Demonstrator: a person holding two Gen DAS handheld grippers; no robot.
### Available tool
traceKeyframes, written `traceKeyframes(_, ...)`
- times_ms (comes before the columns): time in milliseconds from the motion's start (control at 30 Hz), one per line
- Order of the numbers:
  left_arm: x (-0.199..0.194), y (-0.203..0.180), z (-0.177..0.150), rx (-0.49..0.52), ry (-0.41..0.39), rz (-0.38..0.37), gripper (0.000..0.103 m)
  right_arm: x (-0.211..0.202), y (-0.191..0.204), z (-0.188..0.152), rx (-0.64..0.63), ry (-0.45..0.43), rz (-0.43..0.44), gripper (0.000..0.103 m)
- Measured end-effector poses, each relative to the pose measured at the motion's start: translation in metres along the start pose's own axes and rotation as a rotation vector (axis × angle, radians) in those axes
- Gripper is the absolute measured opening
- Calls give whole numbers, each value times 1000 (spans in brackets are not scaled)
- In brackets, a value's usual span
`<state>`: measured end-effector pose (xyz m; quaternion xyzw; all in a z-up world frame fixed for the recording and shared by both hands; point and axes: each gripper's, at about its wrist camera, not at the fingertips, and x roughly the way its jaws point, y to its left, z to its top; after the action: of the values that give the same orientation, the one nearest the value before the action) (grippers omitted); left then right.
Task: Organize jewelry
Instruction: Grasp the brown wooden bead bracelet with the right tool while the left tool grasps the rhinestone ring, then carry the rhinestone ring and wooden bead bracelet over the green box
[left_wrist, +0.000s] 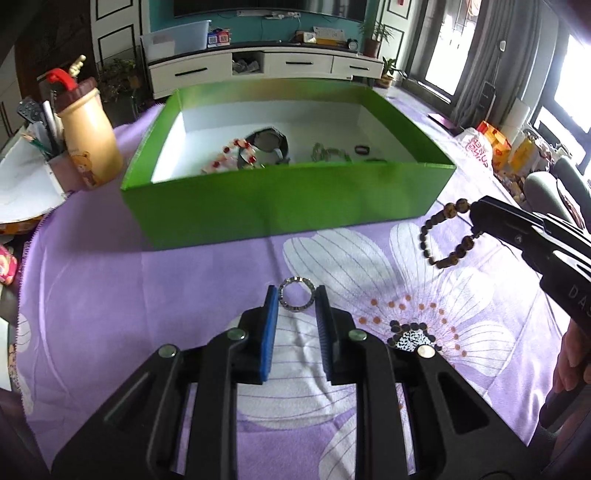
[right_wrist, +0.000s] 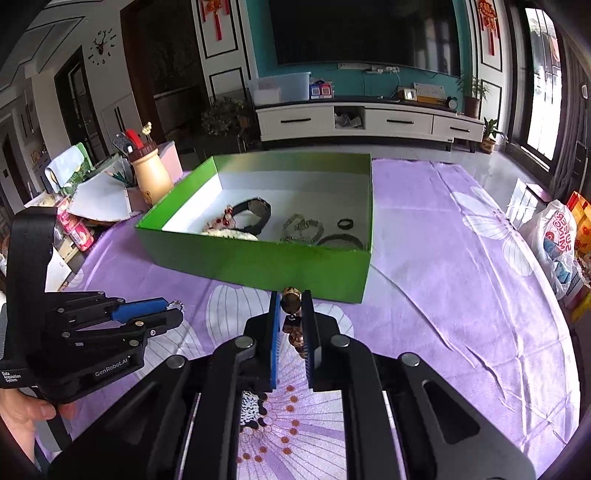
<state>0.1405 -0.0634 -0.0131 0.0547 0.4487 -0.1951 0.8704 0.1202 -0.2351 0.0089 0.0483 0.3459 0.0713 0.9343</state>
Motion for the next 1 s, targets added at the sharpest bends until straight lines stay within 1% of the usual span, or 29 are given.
traceKeyframes(100, -11, 6, 3, -17, -20, 14, 20, -11, 5, 5, -10, -37, 8, 11)
traceKeyframes(233, -23, 16, 8, -43, -38, 31, 20, -20, 12, 11, -23, -62, 15, 11)
traceKeyframes(500, -43, 41, 24, -78, -77, 60, 20, -22, 22, 24, -28, -79, 24, 11)
traceKeyframes(733, -47, 48, 40, -88, -104, 67, 20, -25, 21, 46, -37, -109, -2, 11)
traceKeyframes(1000, -40, 54, 73, -107, -117, 37, 20, -19, 17, 71, -58, -138, -33, 11)
